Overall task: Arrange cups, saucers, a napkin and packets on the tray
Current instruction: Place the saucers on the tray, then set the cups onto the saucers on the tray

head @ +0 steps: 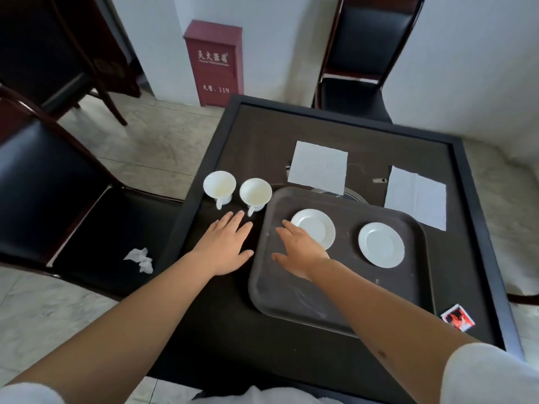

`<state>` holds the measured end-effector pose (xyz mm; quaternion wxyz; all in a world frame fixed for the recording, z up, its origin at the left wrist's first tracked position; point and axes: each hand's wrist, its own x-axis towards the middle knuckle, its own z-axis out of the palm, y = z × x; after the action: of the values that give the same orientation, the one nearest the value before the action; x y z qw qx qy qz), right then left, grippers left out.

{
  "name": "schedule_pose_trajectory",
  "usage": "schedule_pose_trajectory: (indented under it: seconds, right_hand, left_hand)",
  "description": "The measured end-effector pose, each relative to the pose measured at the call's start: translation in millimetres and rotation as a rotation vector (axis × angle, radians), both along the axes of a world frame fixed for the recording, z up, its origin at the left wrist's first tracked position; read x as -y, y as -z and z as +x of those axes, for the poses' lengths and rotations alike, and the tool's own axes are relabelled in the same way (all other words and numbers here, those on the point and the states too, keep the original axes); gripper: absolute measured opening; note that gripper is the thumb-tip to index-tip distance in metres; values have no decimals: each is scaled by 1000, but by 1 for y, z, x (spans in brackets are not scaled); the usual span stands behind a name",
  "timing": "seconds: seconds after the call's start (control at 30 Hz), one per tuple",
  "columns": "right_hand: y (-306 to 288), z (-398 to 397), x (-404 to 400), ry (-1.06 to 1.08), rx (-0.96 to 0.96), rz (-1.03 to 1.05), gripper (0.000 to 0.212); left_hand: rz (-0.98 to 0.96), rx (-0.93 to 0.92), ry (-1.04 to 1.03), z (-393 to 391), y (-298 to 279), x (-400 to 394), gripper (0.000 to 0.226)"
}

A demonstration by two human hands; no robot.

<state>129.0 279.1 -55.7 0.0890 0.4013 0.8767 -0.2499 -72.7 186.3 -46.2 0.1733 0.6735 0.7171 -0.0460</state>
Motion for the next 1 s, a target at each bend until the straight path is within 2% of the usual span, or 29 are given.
schedule_pose_trajectory:
  seconds: [0.2,0.43,0.57,0.73,1.0]
  right_hand:
    - [-11,-46,-24,-25,-24,7,66]
    - [-11,-84,-70,55,-24,26,57]
    - [-2,-99,-89,86,4,0,63]
    - [10,-109,-103,109,-19,-109,71]
    - [20,-108,-112,149,-149,-219,71]
  left_hand:
    - [41,0,-6,-40,-10,-31,73]
    - [49,31,66,-66,-8,-85,62]
    - [82,76,87,-70,3,-110,59]
    - [5,117,140,-74,21,-133,79]
    - [-43,158,65,-77,32,-146,100]
